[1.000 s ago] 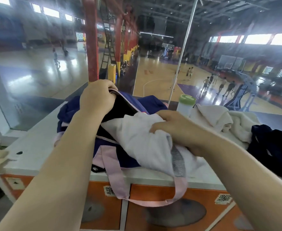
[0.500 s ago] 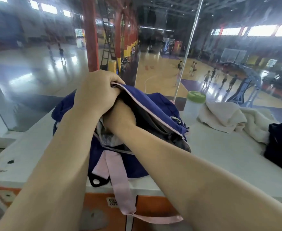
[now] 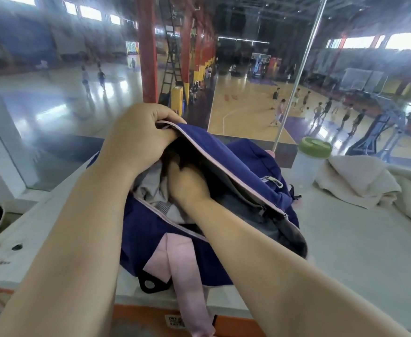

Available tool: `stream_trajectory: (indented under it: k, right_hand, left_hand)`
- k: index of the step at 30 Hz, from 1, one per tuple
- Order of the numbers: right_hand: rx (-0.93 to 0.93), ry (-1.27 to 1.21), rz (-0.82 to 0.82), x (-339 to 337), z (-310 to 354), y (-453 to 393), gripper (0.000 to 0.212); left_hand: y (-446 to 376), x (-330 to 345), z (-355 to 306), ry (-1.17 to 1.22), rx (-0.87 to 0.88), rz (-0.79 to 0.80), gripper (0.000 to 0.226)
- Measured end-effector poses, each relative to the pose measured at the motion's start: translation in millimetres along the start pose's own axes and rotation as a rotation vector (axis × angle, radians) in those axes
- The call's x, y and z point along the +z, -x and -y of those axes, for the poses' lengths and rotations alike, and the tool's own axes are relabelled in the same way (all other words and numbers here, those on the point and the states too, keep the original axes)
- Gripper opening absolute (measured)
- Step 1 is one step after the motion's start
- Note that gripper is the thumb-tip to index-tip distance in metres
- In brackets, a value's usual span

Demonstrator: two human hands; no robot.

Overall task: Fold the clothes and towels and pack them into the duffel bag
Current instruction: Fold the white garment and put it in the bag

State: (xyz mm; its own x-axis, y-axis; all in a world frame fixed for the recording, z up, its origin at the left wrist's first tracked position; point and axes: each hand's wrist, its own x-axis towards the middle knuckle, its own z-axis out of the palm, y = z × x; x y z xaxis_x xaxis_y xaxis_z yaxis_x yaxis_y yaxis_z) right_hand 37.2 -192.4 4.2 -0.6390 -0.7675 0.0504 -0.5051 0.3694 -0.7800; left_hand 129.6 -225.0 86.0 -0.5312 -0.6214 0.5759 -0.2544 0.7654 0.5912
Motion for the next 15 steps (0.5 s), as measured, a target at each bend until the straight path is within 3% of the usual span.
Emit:
stream_trajectory:
  k: [3,8,12,15]
  right_hand:
    - [-0.003,0.205,0.010,-9,-7,-3,0.036]
    - [-0.045,0.605,0.135,-34,-14,4,0.036]
    - [-0.298,1.073,-0.006,-34,-6,20,0.036]
    - [-0.485,1.029,-0.058,-23,17,23,0.033]
  left_hand:
    - [2,0,-1,-0.003,0.002,0.005,0.019]
    - [1,-1,1,-0.025,-0.007,0.000,0.016]
    - [0,1,-1,-0.091,0.023,-0.011,0.015]
    - [1,3,-7,-0.143,0.060,-0.034,0.018]
